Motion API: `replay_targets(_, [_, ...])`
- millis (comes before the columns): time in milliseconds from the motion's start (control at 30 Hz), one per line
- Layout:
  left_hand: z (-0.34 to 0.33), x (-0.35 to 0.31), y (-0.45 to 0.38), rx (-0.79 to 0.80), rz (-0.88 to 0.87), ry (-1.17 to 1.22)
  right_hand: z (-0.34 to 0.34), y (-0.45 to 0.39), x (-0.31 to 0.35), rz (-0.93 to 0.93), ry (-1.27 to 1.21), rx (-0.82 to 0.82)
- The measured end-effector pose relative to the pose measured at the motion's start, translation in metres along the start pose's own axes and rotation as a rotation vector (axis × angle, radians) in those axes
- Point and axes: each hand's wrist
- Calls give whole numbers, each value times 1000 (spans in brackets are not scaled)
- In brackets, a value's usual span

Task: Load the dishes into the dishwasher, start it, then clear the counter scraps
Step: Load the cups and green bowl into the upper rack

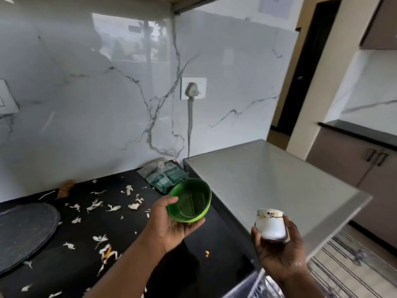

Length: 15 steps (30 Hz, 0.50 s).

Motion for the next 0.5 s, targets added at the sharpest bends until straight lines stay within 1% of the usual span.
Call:
replay_targets(133, [-17, 44, -4, 87, 132, -22, 42, 39, 28, 40, 9, -91])
replay_targets(267, [-46, 98, -20, 159, 275, -83, 81, 85, 74, 143, 64, -179])
replay_targets(333, [-65, 131, -31, 163, 332, -134, 109, 106, 103, 232, 60, -315])
replay_targets(400, [-86, 168, -43, 157, 387, -191, 145, 122, 135, 317, -2, -453])
replay_targets(500, [-116, 222, -60, 108, 447, -284, 209, 137, 181, 367, -31, -622])
Point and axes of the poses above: each hand's wrist, its own y-axis away from the middle knuckle, its own z-axis out of the back of the hand, x = y × z, and after that the axes turned 6 degrees about x, right-handed
